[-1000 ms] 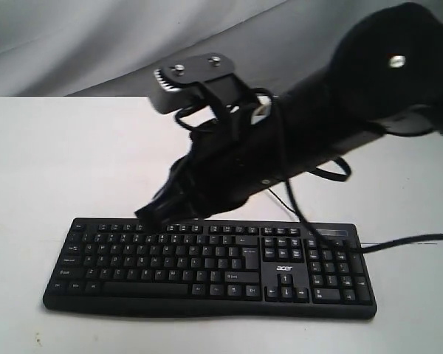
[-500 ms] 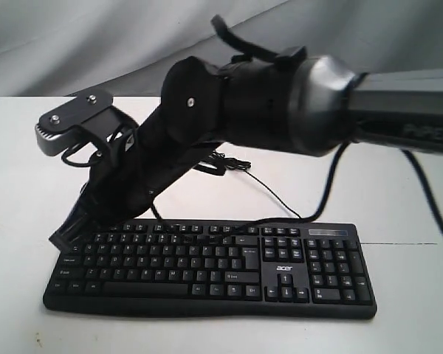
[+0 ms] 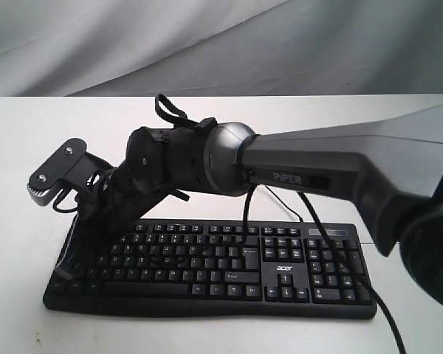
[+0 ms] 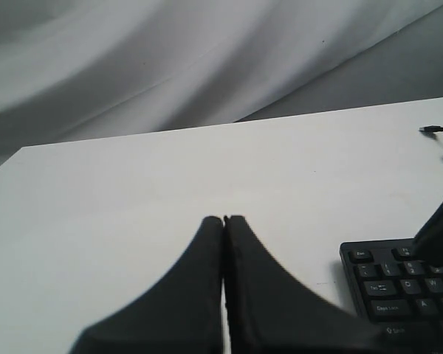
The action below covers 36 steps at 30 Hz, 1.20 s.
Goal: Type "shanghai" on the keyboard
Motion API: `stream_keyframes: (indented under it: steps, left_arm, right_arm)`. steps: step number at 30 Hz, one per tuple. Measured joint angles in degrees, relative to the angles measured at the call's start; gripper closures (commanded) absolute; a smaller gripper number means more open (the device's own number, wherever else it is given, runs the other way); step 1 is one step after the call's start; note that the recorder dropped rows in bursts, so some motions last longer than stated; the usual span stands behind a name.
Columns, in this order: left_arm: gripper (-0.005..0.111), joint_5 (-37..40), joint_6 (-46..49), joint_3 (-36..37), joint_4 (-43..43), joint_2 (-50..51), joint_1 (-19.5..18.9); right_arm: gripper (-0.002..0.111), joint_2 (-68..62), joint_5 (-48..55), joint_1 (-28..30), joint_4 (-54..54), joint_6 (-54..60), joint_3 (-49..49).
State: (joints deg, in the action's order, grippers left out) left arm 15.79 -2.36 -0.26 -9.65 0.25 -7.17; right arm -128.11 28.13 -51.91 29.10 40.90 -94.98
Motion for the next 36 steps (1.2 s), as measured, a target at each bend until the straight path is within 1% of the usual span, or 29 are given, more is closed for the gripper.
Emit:
stream_keyframes:
  steps: [5,10,16,36]
  left_arm:
    - [0.107,0.0,0.0,0.0,0.0,0.0,0.0]
    - [0.107,0.0,0.0,0.0,0.0,0.0,0.0]
    - [0.107,0.0,0.0,0.0,0.0,0.0,0.0]
    - [0.107,0.0,0.0,0.0,0.0,0.0,0.0]
  right_arm:
    - [0.108,-0.4,-1.9,0.0,1.1,3.9,2.7]
    - [0.108,-0.4,-4.4,-1.0,1.2,4.6,5.0]
    - [0.108,-0.4,-6.4,-1.7,1.2,4.7,5.3]
    - [0.108,-0.4,-7.2,-1.7,-3.0,3.9,5.8]
